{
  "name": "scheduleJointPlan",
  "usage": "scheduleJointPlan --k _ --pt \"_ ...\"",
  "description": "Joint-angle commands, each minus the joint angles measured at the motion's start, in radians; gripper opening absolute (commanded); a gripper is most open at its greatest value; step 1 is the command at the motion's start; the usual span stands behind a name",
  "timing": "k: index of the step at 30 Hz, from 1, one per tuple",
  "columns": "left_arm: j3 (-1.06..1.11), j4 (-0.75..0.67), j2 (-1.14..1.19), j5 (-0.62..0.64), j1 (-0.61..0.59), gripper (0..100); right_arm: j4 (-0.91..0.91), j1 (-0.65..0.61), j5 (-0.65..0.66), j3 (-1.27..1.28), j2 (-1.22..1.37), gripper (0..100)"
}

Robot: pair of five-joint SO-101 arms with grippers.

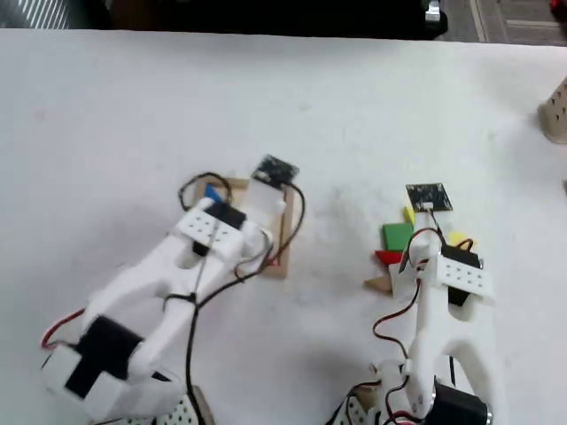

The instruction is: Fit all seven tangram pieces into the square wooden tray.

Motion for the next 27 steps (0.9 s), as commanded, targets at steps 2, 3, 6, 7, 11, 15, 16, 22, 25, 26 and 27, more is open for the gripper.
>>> scheduleJointPlan --k 2,3,6,7,11,15,16,22,25,26,27 --pt "0.051 0.005 -0.248 -0.003 -0.107 2 -0.016 0.004 0.04 -0.011 0.007 3.9" --pt "0.075 0.002 -0.302 -0.003 -0.124 2 -0.016 0.004 0.044 -0.011 0.007 3.9" --pt "0.158 -0.058 -0.437 -0.002 -0.159 2 -0.016 0.004 0.044 -0.011 0.007 3.9" --pt "0.19 -0.089 -0.467 -0.002 -0.163 2 -0.016 0.004 0.044 -0.011 0.007 3.9" --pt "0.233 -0.153 -0.498 0.0 -0.177 2 -0.015 0.004 0.044 -0.011 0.007 3.9" --pt "0.192 -0.149 -0.492 0.002 -0.295 2 -0.012 0.004 0.044 -0.011 0.007 3.9" --pt "0.189 -0.155 -0.492 0.002 -0.325 2 -0.012 0.004 0.044 -0.011 0.007 3.9" --pt "0.187 -0.229 -0.49 -0.003 -0.46 2 0.039 0.01 0.043 -0.034 -0.001 3.9" --pt "0.201 -0.269 -0.483 -0.006 -0.467 2 0.062 0.01 0.0 -0.066 -0.001 3.9" --pt "0.209 -0.293 -0.469 -0.006 -0.467 2 0.065 0.01 -0.015 -0.077 0.001 3.9" --pt "0.212 -0.315 -0.45 -0.006 -0.467 2 0.068 0.008 -0.026 -0.092 0.002 3.9"
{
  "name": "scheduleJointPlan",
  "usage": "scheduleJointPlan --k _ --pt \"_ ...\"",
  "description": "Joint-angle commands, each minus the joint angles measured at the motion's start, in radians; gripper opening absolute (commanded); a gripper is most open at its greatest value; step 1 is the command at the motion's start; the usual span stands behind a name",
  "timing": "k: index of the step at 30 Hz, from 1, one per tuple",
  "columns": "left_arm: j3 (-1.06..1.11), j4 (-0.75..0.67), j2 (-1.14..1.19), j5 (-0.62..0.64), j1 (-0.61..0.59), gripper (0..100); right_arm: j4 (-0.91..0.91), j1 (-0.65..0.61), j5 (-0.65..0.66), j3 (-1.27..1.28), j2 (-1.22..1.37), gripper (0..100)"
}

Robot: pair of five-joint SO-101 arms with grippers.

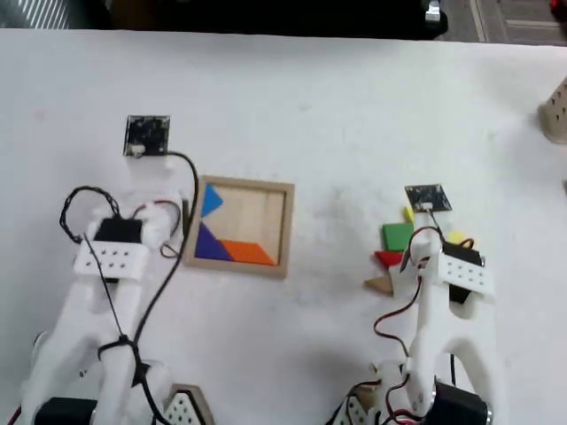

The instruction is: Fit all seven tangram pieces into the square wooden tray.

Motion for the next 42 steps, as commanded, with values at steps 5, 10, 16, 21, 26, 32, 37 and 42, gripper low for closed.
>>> scheduleJointPlan --k 5,10,16,21,26,32,37,42 --pt "-0.074 -0.115 0.113 -0.003 -0.016 2 0.108 0.008 -0.041 -0.195 0.007 7.4" --pt "-0.144 -0.115 0.217 -0.002 -0.058 2 0.185 0.001 -0.043 -0.265 0.007 12.8" --pt "-0.192 -0.115 0.275 0.0 -0.105 2 0.12 0.004 -0.006 -0.272 0.008 13.0" --pt "-0.187 -0.115 0.275 0.0 -0.11 2 0.15 -0.068 0.06 -0.239 0.013 13.0" --pt "-0.187 -0.117 0.28 0.0 -0.104 2 0.18 -0.162 0.207 -0.169 0.105 13.9" --pt "-0.187 -0.121 0.283 -0.003 -0.102 2 0.177 -0.219 0.428 -0.186 0.282 26.9" --pt "-0.187 -0.121 0.283 -0.008 -0.094 2 0.188 -0.217 0.431 -0.292 0.421 27.2" --pt "-0.187 -0.121 0.283 -0.008 -0.091 2 0.223 -0.225 0.43 -0.37 0.492 27.2"
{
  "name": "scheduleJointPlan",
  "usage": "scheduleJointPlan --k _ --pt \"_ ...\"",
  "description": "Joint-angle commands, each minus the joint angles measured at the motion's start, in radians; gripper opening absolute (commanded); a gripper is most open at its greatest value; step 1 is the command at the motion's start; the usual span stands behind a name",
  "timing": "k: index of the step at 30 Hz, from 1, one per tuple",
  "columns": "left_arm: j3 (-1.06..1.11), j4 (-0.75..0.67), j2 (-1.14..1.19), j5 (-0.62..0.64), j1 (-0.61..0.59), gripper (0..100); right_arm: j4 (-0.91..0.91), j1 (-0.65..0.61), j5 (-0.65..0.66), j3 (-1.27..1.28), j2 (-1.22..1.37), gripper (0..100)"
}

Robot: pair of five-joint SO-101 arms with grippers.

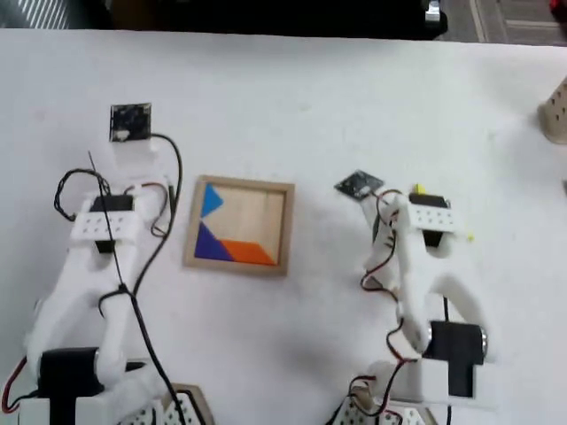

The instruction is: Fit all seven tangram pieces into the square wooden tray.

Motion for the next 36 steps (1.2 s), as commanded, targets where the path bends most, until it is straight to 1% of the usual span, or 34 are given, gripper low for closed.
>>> scheduleJointPlan --k 1,6,12,17,20,24,27,36 --pt "-0.052 -0.028 0.004 -0.008 0.007 2 0.016 -0.015 0.032 -0.025 0.059 27.2" --pt "-0.052 -0.028 0.004 -0.008 0.002 2 0.018 -0.012 0.11 0.041 -0.015 27.2" --pt "-0.054 -0.035 0.005 -0.008 0.008 2 -0.038 -0.01 0.118 0.207 -0.219 27.2" --pt "-0.049 -0.046 0.005 -0.008 0.004 2 -0.002 -0.024 0.117 0.253 -0.331 27.2" --pt "-0.049 -0.048 0.005 -0.008 0.007 2 -0.008 -0.025 0.118 0.249 -0.321 27.2" --pt "-0.048 -0.043 0.005 -0.008 0.002 2 -0.081 -0.027 0.12 0.247 -0.28 27.2" --pt "-0.043 -0.048 0.005 -0.008 0.007 2 -0.124 -0.059 0.12 0.227 -0.243 27.2" --pt "-0.035 -0.049 0.005 -0.008 0.007 2 -0.136 -0.062 0.117 0.117 -0.124 27.1"
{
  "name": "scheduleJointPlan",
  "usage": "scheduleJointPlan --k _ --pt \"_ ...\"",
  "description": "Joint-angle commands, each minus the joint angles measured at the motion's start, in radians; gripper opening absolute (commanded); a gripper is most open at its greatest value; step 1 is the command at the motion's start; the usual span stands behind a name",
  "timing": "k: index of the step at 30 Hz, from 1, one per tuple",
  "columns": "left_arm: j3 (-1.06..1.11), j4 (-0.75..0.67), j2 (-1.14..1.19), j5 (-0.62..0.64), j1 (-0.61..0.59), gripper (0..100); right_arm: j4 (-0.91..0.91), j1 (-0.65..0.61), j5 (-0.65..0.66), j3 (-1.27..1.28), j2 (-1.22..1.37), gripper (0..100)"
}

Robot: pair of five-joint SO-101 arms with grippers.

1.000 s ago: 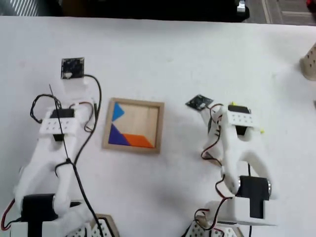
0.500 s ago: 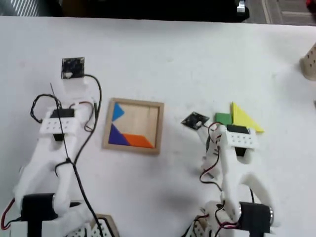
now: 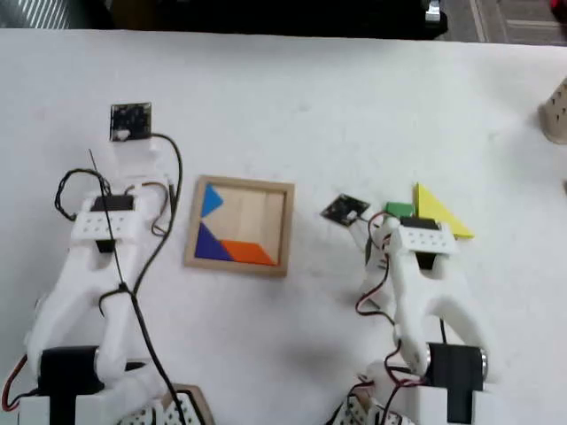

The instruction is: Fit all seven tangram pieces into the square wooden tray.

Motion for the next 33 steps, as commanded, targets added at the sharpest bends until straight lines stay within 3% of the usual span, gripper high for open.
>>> scheduleJointPlan --k 1,11,19,28,33 --pt "-0.035 -0.031 -0.004 -0.008 0.007 2 -0.033 -0.015 0.006 -0.071 0.038 26.3" --pt "-0.035 -0.032 -0.004 -0.008 0.007 2 -0.027 -0.015 0.003 -0.092 0.059 8.6" --pt "-0.035 -0.032 -0.004 -0.008 0.007 2 -0.027 -0.018 -0.006 -0.098 0.058 8.1" --pt "-0.029 -0.058 -0.004 -0.008 0.007 2 -0.024 -0.027 -0.261 -0.204 0.058 8.0" --pt "-0.031 -0.06 -0.004 -0.008 0.007 2 0.059 -0.048 -0.295 -0.256 0.058 8.0"
